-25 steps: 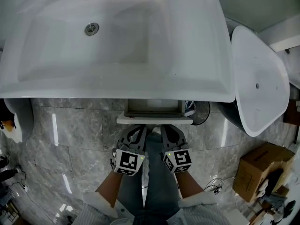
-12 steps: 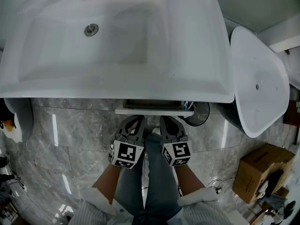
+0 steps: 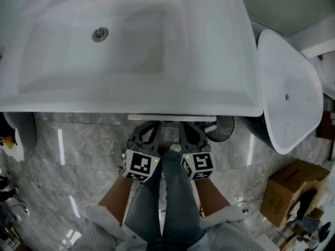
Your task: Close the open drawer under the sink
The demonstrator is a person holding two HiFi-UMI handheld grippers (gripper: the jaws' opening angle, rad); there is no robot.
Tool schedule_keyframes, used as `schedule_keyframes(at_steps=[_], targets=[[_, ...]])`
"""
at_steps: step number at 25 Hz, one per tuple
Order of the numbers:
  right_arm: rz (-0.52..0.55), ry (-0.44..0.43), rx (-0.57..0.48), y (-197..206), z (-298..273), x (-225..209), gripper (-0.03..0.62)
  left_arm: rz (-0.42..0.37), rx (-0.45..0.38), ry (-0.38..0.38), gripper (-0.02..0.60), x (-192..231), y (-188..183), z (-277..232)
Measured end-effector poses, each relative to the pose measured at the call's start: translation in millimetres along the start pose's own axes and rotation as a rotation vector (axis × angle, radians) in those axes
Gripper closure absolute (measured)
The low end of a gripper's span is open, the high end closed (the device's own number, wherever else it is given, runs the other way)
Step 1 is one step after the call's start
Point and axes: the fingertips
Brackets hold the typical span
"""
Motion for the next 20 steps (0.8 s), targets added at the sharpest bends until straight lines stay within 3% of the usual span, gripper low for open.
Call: schedule_keyframes(at_steps=[13, 20], targets=[[0.005, 0.032, -0.039, -20.7, -23.2, -11.6, 0.585, -0.03, -0.023, 0.014, 0.566, 21.2, -15.5, -19.7], [0.001, 0.044, -0.039, -27.8, -31.7, -14.0, 0.585, 0.008, -0.023, 0.017, 0.566, 30.4, -21.3, -24.8]])
Point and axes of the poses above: the fingertips, and each gripper's own axes: z backward along the fingers, x to its left, y out of its underside, and after that the axes turned 5 degrees about x, right-handed
